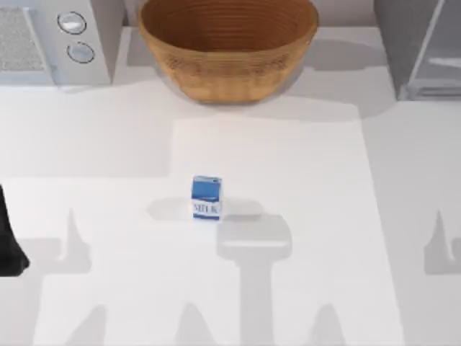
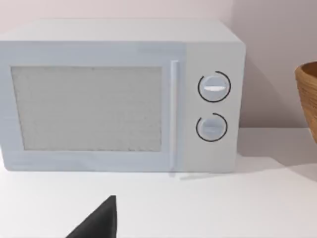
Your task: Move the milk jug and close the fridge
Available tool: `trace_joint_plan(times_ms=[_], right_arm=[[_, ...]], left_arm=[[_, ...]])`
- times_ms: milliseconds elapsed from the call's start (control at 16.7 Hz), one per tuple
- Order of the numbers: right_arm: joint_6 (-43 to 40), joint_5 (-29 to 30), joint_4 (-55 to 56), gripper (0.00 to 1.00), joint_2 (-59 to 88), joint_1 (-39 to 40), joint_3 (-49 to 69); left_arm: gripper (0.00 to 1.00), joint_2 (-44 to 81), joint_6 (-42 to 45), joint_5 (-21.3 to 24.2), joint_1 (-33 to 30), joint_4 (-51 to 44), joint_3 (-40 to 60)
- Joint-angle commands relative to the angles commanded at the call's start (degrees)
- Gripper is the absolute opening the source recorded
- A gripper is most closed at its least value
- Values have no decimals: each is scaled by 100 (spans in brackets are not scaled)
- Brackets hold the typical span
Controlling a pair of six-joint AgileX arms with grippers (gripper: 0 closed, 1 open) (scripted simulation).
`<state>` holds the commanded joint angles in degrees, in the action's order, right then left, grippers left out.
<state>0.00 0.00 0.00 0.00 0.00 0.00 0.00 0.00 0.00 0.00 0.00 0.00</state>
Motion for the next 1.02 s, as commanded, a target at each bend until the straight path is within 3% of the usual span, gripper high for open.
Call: trace_joint_plan(times_ms=[180, 360, 1020], right_arm=[[7, 77, 74, 100, 76, 77, 2], [36, 638, 558, 100, 594, 639, 10], [96, 4587, 3560, 100, 3786, 4541, 99]], left_arm=[[100, 0, 0, 0, 0, 0, 0], [100, 0, 0, 0, 0, 0, 0], [100, 0, 0, 0, 0, 0, 0]])
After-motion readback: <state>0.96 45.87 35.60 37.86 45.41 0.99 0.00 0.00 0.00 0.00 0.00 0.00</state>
